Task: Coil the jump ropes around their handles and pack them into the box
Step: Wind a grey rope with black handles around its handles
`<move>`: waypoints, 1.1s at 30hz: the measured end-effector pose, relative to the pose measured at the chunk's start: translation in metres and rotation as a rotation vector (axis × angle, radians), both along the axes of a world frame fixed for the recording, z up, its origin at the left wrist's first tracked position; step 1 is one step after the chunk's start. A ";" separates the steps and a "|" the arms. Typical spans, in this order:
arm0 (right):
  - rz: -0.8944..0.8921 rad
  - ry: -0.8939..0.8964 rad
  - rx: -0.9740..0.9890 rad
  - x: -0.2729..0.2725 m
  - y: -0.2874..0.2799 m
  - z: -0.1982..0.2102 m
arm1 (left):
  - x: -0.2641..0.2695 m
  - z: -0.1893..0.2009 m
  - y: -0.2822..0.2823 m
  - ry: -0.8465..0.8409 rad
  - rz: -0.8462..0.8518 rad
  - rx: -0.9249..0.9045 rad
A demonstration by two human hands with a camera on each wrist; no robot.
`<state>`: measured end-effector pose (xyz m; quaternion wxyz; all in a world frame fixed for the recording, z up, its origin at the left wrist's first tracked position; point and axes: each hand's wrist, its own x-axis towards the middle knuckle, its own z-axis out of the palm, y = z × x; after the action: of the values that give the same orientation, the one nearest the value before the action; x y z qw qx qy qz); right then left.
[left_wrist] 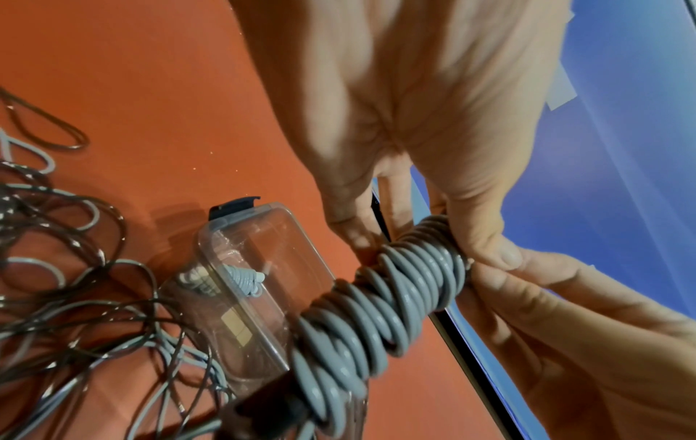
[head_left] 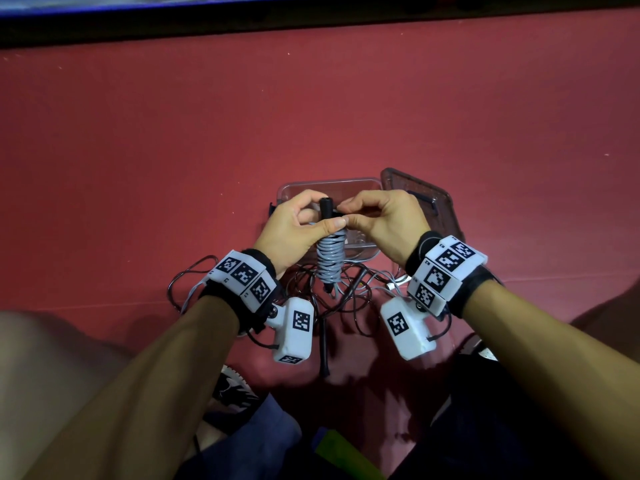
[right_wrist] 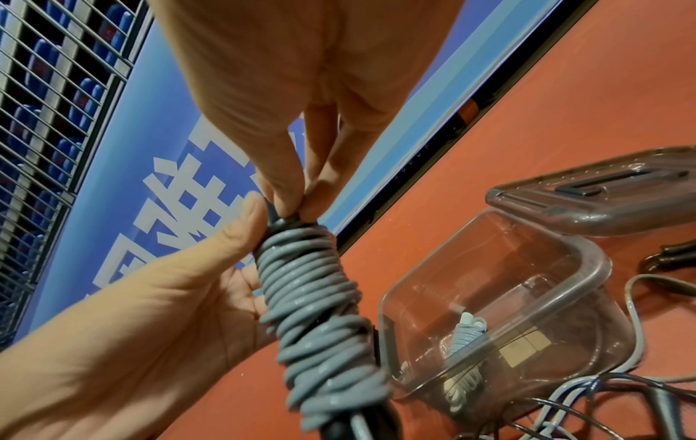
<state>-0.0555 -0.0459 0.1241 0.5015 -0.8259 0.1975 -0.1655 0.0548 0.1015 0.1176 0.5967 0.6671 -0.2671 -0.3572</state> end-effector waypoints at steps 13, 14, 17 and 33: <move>0.092 0.066 -0.039 0.001 -0.001 -0.001 | 0.000 0.002 0.000 0.019 0.026 0.018; 0.105 0.072 -0.050 0.000 0.000 -0.001 | 0.001 0.002 0.000 0.013 0.024 0.024; 0.126 0.082 -0.063 0.000 0.001 0.002 | 0.002 0.002 0.000 0.004 0.020 0.030; 0.031 -0.047 0.280 -0.005 0.001 0.003 | 0.000 0.005 0.000 -0.012 0.033 -0.006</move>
<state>-0.0608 -0.0445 0.1276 0.6186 -0.7468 0.1942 -0.1479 0.0553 0.1015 0.1224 0.6029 0.6718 -0.2604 -0.3425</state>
